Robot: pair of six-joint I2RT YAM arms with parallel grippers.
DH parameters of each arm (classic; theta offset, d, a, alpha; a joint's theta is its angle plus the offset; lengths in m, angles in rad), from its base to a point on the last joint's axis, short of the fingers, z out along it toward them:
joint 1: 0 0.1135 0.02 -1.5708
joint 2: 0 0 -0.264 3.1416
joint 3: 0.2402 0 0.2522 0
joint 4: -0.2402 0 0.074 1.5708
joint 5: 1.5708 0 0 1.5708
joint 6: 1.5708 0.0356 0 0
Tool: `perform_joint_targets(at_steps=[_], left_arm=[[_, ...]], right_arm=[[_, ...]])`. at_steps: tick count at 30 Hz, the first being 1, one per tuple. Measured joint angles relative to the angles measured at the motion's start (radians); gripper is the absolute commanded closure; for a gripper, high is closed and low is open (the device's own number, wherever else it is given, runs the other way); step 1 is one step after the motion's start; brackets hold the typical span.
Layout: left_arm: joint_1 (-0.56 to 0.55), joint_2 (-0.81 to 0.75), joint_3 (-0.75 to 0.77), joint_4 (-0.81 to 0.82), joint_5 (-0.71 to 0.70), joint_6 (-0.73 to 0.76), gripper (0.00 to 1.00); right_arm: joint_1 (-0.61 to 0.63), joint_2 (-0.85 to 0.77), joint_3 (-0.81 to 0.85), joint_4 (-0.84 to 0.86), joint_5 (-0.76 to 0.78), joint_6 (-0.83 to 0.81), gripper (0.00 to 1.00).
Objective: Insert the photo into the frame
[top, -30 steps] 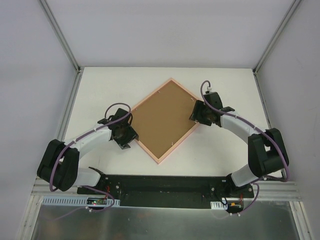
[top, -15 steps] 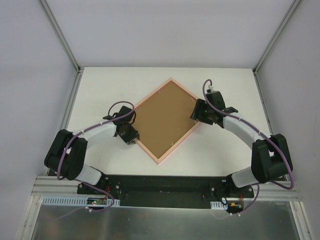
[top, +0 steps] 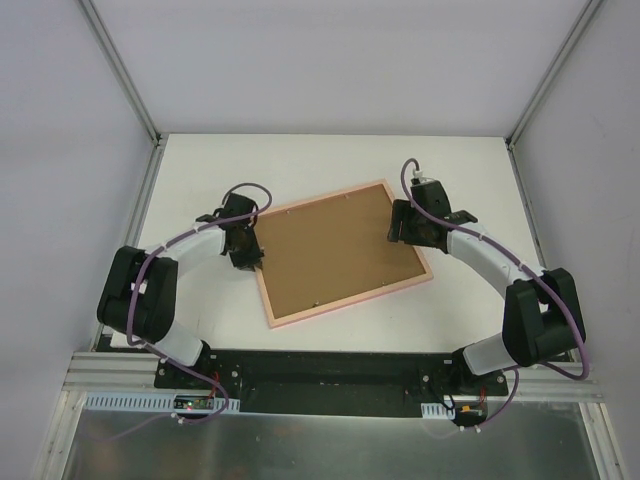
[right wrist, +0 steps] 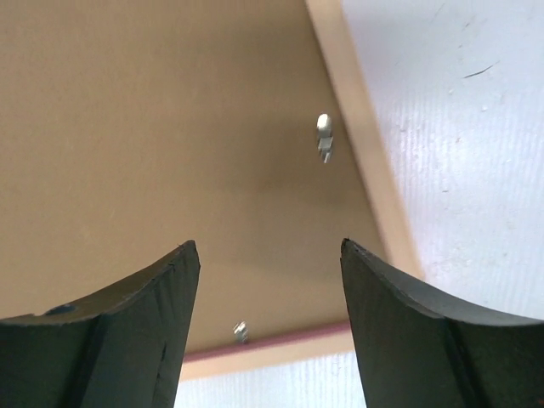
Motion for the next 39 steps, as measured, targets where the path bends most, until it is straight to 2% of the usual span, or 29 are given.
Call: perform_joint_targets(at_steps=[7,23,30,39], left_arm=[[0.108,0.074,0.076,-0.024,0.095,0.216,1.0],[0.122,0.203,0.258,-0.125,0.112,0.499,1.0],[0.127,0.231,0.279,-0.167,0.116,0.554,1.0],[0.126,0.239,0.29,-0.177,0.107,0.544,1.0]], right_arm=[[-0.007,0.0,0.005,-0.015,0.056,-0.06,0.27],[-0.068,0.026,-0.036,0.012,0.051,-0.095,0.26],[-0.067,0.029,-0.149,0.066,0.013,-0.064,0.27],[-0.035,-0.126,-0.307,0.07,0.009,-0.023,0.28]])
